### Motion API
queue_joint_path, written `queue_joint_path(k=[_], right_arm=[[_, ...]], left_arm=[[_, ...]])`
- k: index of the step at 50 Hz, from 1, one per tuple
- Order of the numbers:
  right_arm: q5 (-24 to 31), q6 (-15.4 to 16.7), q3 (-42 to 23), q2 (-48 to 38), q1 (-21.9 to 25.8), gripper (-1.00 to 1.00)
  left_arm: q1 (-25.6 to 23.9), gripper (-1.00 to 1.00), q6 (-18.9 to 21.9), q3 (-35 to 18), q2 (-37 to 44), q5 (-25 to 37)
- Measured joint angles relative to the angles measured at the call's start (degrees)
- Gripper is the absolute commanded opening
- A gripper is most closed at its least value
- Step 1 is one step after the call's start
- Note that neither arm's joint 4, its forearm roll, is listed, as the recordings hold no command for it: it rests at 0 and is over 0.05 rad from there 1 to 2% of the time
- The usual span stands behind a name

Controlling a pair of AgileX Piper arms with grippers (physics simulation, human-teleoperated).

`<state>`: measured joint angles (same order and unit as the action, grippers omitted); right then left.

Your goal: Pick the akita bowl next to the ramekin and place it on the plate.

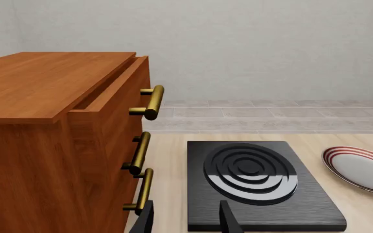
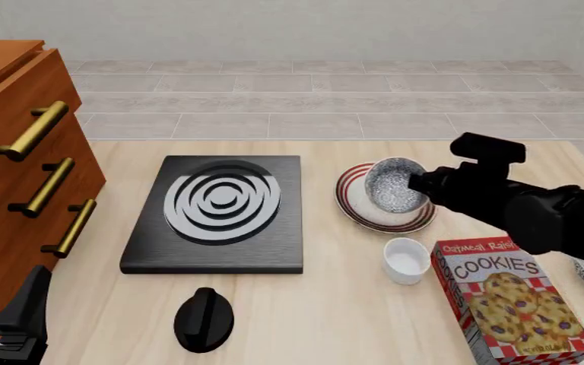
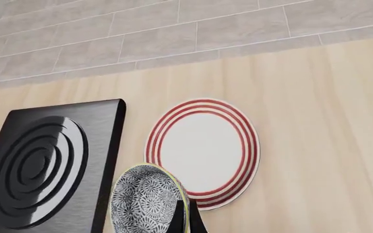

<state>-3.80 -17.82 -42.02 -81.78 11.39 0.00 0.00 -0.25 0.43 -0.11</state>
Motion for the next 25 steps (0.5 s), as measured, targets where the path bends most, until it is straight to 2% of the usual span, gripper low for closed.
queue_joint_path(k=[25], right_arm=[[-3.6, 1.8, -1.9, -7.6, -1.2, -1.0]], left_arm=[[0.0, 1.0, 0.0, 0.0, 0.0, 0.0]])
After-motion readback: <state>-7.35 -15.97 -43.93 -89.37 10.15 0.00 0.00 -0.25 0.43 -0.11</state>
